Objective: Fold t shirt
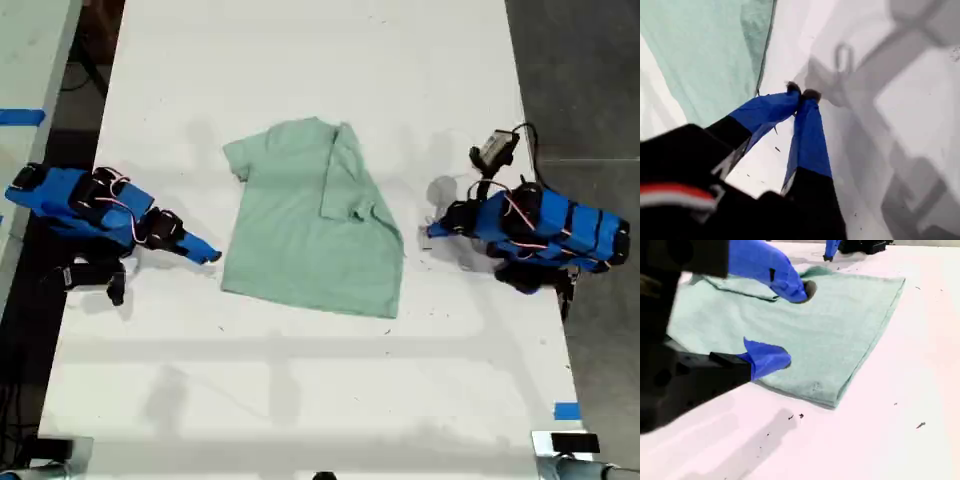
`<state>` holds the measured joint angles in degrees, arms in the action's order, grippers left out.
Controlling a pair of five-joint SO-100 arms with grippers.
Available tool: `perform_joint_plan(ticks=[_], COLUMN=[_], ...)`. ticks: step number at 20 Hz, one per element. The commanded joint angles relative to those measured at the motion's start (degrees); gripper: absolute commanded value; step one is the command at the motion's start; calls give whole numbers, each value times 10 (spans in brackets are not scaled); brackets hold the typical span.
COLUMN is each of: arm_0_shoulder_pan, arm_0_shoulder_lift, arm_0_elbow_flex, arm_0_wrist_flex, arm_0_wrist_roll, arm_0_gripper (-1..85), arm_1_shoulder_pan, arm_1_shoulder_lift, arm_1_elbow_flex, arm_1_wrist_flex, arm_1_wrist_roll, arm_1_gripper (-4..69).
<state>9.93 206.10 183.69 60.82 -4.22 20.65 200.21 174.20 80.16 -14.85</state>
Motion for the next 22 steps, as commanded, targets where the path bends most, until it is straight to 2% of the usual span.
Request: perform_joint_plan(ticks=[1, 3, 5, 6, 9, 11, 16, 20, 21, 22], arm_0_shoulder_pan=[-250, -309, -379, -417, -537, -591, -655, -666, -679, -688], arm_0_shoulder_lift=[-147, -359, -555, -621, -804, -904, -1005, -1097, -1129, -1163], arm_0_elbow_flex=[-49, -214, -395, -462, -624, -676, -694, -730, -735, -748], arm_0_wrist_flex=[-145, -121, -67, -47, 9, 18, 1, -9, -11, -16], arm_0_wrist_roll=[106, 174, 259, 299, 404, 450, 463, 460, 460, 462], arm_0_gripper=[-2, 13, 117, 140, 158, 162, 158, 152, 128, -1], arm_1_shoulder_pan=[-61, -57, -58, -58, -58, -58, -57, -58, -58, -58], arm_1_shoulder_lift=[4, 4, 4, 4, 4, 4, 4, 4, 4, 4], arm_1_elbow_flex=[20, 20, 20, 20, 20, 20, 20, 20, 20, 20], arm_1_wrist_flex=[-1, -1, -1, -1, -1, -2, -2, -2, -2, -2], arm_1_wrist_roll=[71, 70, 69, 69, 69, 69, 67, 68, 69, 68], arm_1_gripper=[23, 23, 23, 23, 23, 23, 23, 23, 23, 23])
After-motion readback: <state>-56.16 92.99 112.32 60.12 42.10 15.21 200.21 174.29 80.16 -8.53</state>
